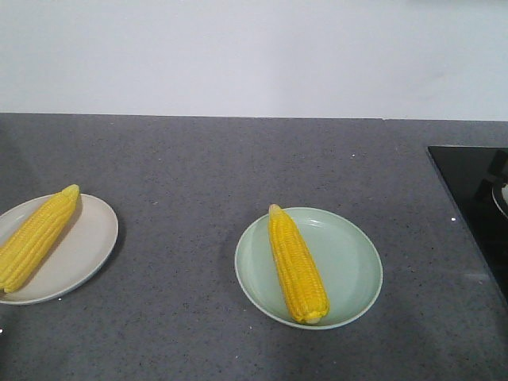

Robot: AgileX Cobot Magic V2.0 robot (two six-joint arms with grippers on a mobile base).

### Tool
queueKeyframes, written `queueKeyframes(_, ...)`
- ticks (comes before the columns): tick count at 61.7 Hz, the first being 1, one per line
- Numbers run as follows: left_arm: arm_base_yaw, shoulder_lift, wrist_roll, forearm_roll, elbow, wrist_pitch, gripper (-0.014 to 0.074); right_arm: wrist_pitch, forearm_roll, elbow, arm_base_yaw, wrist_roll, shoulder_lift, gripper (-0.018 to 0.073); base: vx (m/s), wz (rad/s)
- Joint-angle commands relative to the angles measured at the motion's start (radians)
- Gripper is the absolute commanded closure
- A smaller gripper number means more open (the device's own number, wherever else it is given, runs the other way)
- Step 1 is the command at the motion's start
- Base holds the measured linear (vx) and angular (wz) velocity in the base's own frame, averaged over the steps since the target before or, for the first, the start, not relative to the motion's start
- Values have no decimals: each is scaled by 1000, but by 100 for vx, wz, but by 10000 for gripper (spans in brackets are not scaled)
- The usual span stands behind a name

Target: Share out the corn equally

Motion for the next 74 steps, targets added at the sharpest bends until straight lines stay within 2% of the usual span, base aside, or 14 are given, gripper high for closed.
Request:
queueKeyframes(1, 0, -17, -6, -6, 15, -81, 603, -69, -12, 8, -6, -10, -3, 566, 0, 0)
queueKeyframes(74, 0, -17, -6, -6, 15, -81, 603, -68, -12, 7, -6, -10, -3, 566, 0, 0)
